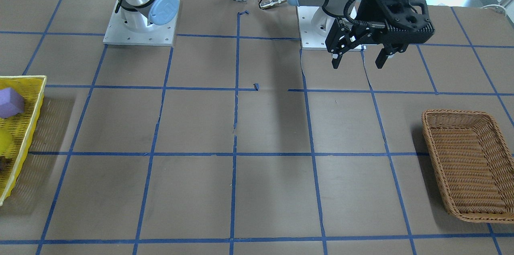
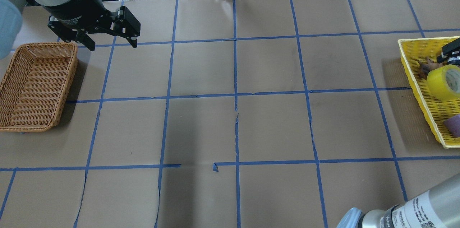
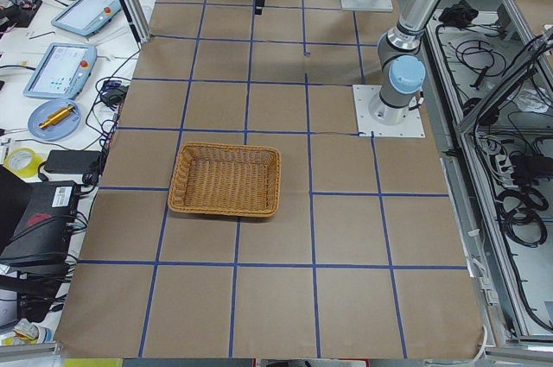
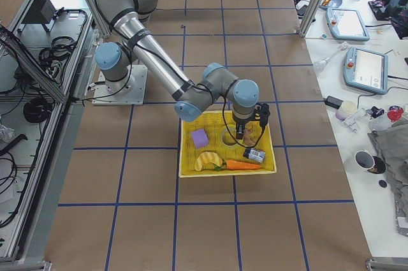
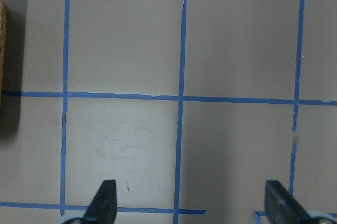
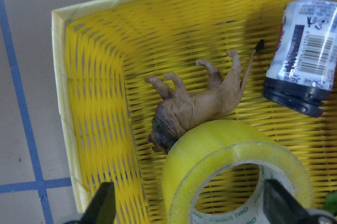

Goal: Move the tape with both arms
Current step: 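Move the right gripper down into the yellow basket over the yellow tape roll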

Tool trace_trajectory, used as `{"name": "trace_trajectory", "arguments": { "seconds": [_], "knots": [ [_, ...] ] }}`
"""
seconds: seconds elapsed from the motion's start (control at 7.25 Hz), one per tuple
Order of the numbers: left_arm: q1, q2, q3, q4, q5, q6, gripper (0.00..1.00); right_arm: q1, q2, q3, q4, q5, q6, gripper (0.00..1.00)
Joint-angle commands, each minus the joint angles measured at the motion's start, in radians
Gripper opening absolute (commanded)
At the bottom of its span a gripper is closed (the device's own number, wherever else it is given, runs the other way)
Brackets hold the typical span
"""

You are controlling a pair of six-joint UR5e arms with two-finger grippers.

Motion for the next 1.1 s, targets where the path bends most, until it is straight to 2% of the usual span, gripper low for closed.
{"name": "trace_trajectory", "arguments": {
  "seconds": [0.0, 0.28, 0.41, 0.69, 0.83, 0.97],
  "knots": [
    [0.0, 0.0, 0.0, 0.0, -0.001, 0.0, 1.0, -0.005, 0.031, 0.008, 0.001, -0.011, 0.016, 1.0],
    [0.0, 0.001, 0.0, 0.0, -0.001, 0.0, 1.0, -0.005, 0.034, 0.037, -0.016, -0.014, 0.03, 1.0],
    [0.0, 0.001, 0.0, 0.0, -0.001, 0.0, 1.0, -0.005, 0.04, 0.037, -0.016, -0.005, 0.045, 0.94],
    [0.0, 0.001, 0.0, 0.0, -0.001, 0.0, 1.0, -0.006, 0.04, 0.037, -0.016, -0.005, 0.047, 0.24],
    [0.0, 0.001, 0.0, 0.0, -0.001, 0.0, 1.0, -0.006, 0.034, 0.036, -0.015, -0.005, 0.048, 0.0],
    [0.0, 0.001, 0.0, 0.0, -0.001, 0.0, 1.0, -0.005, 0.027, 0.031, -0.005, -0.016, 0.061, 0.0]
  ]
}}
